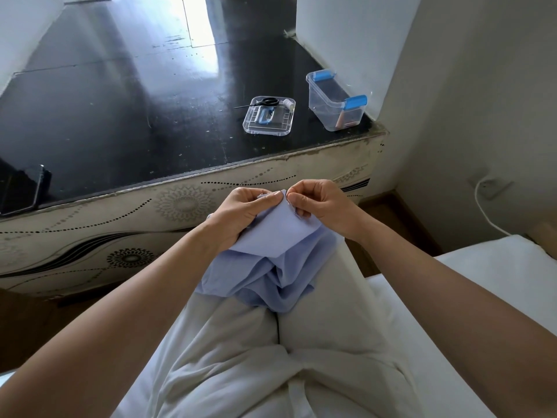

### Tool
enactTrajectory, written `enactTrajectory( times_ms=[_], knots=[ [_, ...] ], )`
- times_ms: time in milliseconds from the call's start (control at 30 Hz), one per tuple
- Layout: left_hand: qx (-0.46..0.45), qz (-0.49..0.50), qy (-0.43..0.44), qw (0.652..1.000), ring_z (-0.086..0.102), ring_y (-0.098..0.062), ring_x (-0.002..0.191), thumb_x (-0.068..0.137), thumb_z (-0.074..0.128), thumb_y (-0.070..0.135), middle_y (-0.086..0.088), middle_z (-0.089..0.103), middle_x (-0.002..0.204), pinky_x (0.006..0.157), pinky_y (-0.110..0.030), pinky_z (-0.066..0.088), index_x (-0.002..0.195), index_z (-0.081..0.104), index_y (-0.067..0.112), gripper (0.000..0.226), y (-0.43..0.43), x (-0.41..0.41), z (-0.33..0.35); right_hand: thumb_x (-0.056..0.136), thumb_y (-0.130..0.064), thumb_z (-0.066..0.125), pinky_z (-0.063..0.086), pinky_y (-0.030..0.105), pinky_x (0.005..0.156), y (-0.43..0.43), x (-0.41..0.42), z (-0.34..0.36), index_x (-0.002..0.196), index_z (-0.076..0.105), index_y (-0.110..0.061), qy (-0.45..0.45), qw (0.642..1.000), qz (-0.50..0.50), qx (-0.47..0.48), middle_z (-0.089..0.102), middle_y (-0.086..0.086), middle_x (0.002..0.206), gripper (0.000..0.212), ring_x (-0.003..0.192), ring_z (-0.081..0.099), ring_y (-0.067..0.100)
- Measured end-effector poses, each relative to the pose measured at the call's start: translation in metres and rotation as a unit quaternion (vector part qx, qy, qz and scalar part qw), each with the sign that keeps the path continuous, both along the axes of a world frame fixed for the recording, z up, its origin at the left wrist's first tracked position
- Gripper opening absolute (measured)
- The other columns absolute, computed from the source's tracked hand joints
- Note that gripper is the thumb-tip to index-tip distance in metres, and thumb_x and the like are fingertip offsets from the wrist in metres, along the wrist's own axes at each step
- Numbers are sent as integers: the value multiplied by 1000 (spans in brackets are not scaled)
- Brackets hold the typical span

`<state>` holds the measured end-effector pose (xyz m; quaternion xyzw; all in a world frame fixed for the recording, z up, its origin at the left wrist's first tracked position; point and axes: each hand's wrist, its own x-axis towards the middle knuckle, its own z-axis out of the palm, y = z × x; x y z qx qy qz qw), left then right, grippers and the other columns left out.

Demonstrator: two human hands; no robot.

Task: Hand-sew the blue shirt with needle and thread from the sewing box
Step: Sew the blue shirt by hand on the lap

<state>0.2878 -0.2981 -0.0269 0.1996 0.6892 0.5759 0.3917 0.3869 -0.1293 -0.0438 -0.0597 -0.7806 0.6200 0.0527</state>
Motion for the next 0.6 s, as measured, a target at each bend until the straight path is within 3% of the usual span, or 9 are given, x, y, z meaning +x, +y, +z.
enactTrajectory(
  times_ms=[133,200,267,367,500,600],
  knots=[
    [-11,20,-3,1000,52,-30,82,75,75,43,-19,65,92,70,-39,40,94,75,7,41,2,1,1,96,-16,59,49,26,70,0,-3,-2,91,63,-18,16,999,-17,32,61,7,84,7,73,56,18],
    [-24,42,3,999,51,-28,78,82,75,36,-16,64,87,61,-30,40,92,74,7,31,4,0,0,93,-20,65,51,27,71,1,-5,-3,93,64,-24,42,995,-43,76,59,4,99,4,77,58,26],
    [-35,61,11,997,49,-26,69,85,72,33,-14,59,81,50,-22,38,94,72,2,32,7,2,1,89,-25,70,52,20,69,2,-7,-2,97,65,-27,81,988,-72,114,55,0,109,10,76,58,23],
    [-40,64,18,997,47,-18,57,83,74,34,-12,57,75,42,-18,36,96,70,-3,40,11,6,4,84,-25,75,48,18,64,0,-9,2,92,67,-28,121,980,-81,139,57,-3,103,11,72,54,17],
    [-55,49,36,997,54,-20,63,85,72,35,-14,64,78,50,-23,42,94,73,2,35,11,7,5,83,-33,73,49,21,71,-4,-11,0,82,66,-32,172,965,-104,168,52,-12,90,7,81,53,11],
    [-85,72,54,992,58,-24,68,88,70,33,-19,69,81,61,-30,47,88,76,6,28,12,6,1,87,-47,65,49,19,76,-9,-11,2,78,65,-25,224,960,-101,137,55,-4,88,23,87,54,5]
  ],
)
